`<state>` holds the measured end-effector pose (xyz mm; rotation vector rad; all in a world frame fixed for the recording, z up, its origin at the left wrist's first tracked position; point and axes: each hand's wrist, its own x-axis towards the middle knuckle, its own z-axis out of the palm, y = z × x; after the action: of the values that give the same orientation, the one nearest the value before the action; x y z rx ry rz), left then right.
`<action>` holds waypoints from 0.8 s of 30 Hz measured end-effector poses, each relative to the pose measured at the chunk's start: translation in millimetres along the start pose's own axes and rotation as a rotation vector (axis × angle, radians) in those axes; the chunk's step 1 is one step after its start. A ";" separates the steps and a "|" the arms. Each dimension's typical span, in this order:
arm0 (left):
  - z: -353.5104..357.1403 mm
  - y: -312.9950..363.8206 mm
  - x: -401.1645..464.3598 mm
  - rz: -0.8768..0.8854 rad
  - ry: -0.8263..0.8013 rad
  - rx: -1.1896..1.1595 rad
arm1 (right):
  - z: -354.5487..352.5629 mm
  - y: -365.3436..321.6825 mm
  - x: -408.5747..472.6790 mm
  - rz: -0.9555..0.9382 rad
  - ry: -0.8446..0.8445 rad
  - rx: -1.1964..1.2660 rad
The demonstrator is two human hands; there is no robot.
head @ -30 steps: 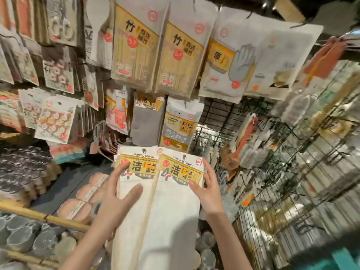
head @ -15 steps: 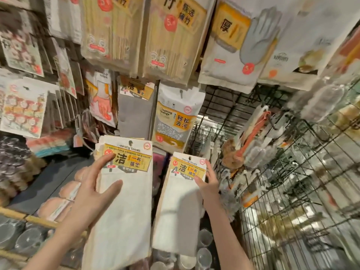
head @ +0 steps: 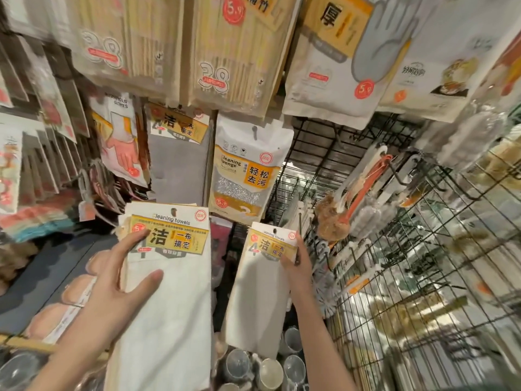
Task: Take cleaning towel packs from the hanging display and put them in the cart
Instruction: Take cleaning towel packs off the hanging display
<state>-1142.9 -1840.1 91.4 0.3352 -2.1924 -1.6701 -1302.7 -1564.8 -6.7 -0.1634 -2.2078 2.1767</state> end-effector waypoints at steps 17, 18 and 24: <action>3.3 -9.9 2.3 -0.008 0.002 -0.021 | 7.4 16.1 33.4 0.005 0.019 -0.165; 3.6 -10.0 1.7 -0.006 0.005 -0.020 | 8.2 17.2 35.6 0.004 0.029 -0.177; 3.8 -8.8 -3.3 -0.010 0.006 -0.001 | 18.8 24.7 53.5 -0.045 0.109 -0.374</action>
<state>-1141.8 -1837.8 81.6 0.3517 -2.1884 -1.6737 -1356.5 -1577.8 -34.3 -0.2339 -2.5023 1.6683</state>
